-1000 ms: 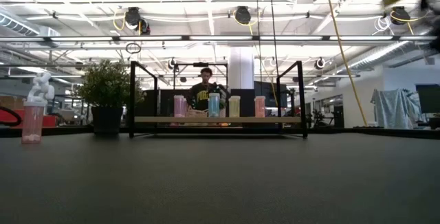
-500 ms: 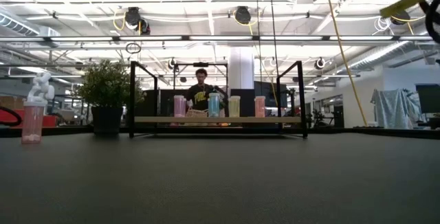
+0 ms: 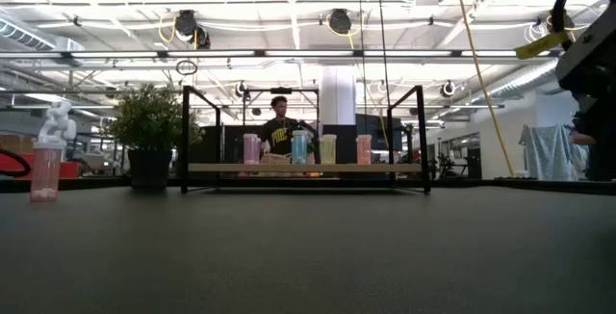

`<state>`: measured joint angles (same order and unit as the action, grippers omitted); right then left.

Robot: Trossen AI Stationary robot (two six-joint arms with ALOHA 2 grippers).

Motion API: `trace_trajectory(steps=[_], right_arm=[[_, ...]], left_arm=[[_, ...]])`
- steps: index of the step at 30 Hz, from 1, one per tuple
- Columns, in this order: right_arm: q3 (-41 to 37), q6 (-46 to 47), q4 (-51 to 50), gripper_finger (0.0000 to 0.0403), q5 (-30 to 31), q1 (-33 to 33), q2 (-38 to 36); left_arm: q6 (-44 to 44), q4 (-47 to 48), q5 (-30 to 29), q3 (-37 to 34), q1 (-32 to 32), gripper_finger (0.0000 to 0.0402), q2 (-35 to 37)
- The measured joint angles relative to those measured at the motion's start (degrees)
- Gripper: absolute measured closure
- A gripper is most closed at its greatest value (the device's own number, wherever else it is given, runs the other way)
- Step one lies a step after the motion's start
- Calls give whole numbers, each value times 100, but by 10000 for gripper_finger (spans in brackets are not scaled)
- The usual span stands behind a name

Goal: Pick and place medicine bottles onto shelf by color
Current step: Put the purple pill bottle on the shelf aligned with the other purple pill bottles

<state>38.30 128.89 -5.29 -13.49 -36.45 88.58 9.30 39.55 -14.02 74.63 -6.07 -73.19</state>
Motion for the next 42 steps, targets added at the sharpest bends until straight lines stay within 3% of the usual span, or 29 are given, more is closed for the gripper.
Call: trace_trajectory(steps=[6, 13, 22, 25, 30, 33, 38, 42], right_arm=[[-305, -420, 4, 193, -8, 134, -53], [-339, -1763, -52, 194, 217, 138, -476], [-331, -2878, -1762, 243, 213, 90, -1916], [-331, -2980, -1959, 255, 469, 159, -2439], [-10, -3729, -1898, 265, 1578, 282, -3028], [300, -4564, -1895, 273, 1876, 443, -3046], [770, -6052, -1481, 281, 1791, 652, -2538], [995, -6032, -1622, 283, 1511, 652, -1993]], left_arm=[[-10, -35, 0, 1, 0, 158, 0], [-128, -35, 0, 0, 11, 158, -2], [-311, -75, 0, 0, 106, 158, -2], [-317, -77, -2, 0, 163, 158, -2], [-328, -84, -2, 0, 170, 158, -2], [-374, -169, -2, 0, 178, 158, -9], [-389, -487, -2, -4, 207, 158, -148], [-385, -621, 63, -2, 201, 158, -227]])
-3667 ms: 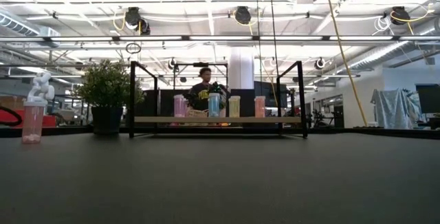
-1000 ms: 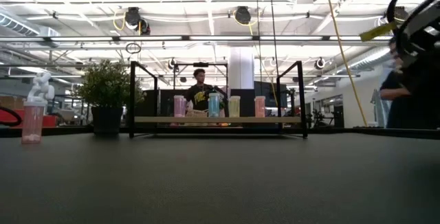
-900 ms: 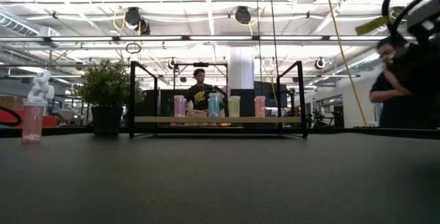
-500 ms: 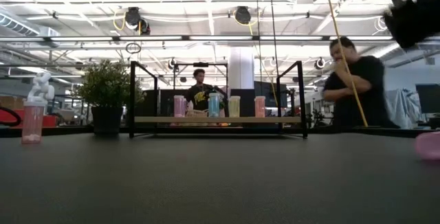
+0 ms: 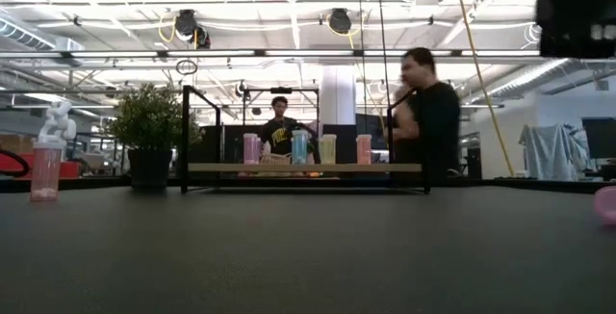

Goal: Pick and place medicine bottles onto shelf by color
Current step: Put the purple pill bottle on the shelf aligned with the other purple pill bottles

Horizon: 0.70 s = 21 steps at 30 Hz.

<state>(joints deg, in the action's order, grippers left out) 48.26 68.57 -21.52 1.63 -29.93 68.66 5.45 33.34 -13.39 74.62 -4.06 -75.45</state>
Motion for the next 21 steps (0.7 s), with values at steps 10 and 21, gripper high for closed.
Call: trace_trajectory(steps=[10, 21], right_arm=[[978, -2801, -1030, 283, -614, -140, 1253], [1479, -5729, -1687, 246, -300, -103, 2295]], left_arm=[[-66, -83, 31, 6, -8, 158, -182], [-21, -55, 46, -5, -15, 158, -468]])
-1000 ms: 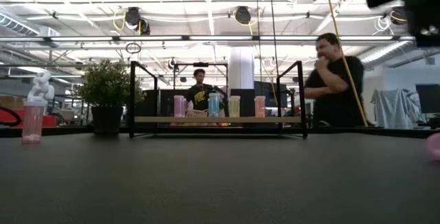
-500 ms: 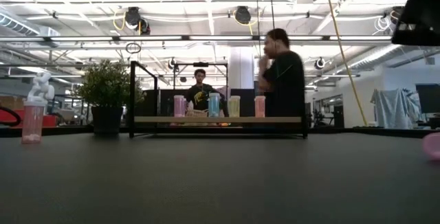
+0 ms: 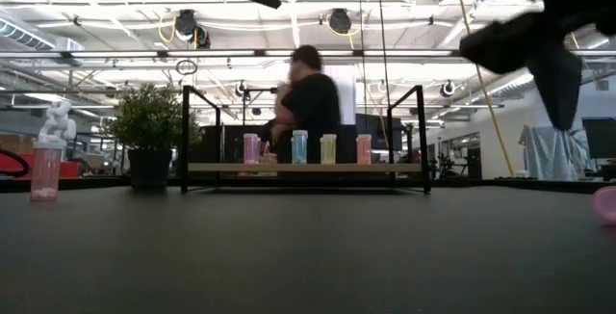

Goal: Pick and place medicine bottles onto shelf by color
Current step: Put the purple pill bottle on the shelf aligned with the other purple pill bottles

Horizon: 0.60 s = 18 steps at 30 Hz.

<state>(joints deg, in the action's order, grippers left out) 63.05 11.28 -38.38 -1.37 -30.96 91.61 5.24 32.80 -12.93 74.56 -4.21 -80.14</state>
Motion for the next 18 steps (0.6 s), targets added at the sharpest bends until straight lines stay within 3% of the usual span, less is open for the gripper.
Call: trace_trajectory(steps=[7, 11, 15, 18], right_arm=[[0, -349, -73, 197, -181, 0, 584], [0, -404, -15, 188, -467, 0, 871], [9, -106, 67, 213, -458, 24, 1103], [28, 665, 78, 253, -441, 98, 1204]], left_arm=[[61, 9, -37, 2, 12, 158, 7], [-28, 9, -61, 2, 24, 158, 11], [-45, 6, -63, 2, 63, 158, 11], [-45, 10, -66, 2, 106, 158, 11]])
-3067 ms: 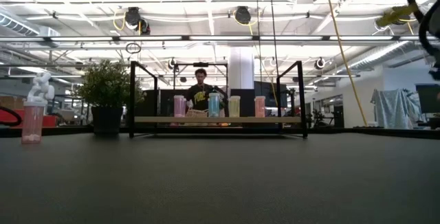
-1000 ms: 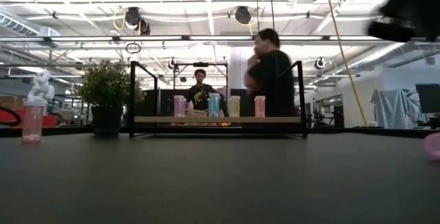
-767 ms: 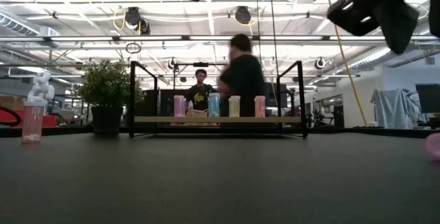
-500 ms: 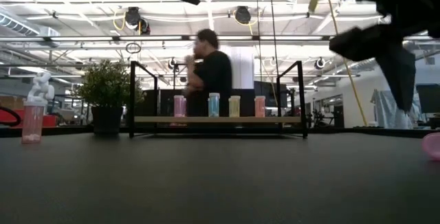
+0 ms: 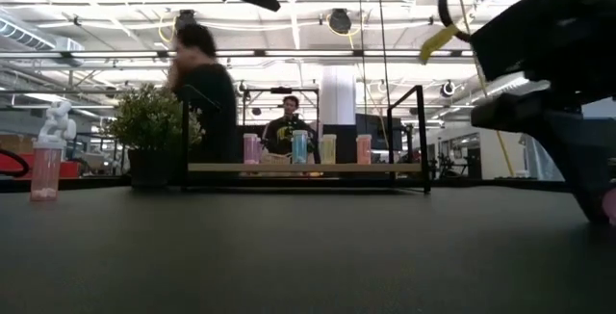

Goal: Pick and place medicine bottles onto shelf by color
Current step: Put the purple pill bottle on the shelf aligned with the other purple pill bottles

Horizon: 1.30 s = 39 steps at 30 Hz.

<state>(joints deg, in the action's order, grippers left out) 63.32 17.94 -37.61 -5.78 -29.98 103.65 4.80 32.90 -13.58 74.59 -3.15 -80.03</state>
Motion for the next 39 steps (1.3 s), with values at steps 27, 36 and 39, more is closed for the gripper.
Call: trace_trajectory(steps=[27, 36, 39], right_arm=[[-729, 8062, 4183, 297, 939, 2021, -2086], [-1442, 10155, 7156, 303, 1899, 2398, -2200], [-1442, 10111, 7672, 303, 2094, 2402, -2200]], left_arm=[[-734, 142, 142, 7, -811, 158, 1082], [-4559, -1623, -931, 9, -1901, 158, 274], [-5234, -1809, -1835, 9, -1993, 158, -143]])
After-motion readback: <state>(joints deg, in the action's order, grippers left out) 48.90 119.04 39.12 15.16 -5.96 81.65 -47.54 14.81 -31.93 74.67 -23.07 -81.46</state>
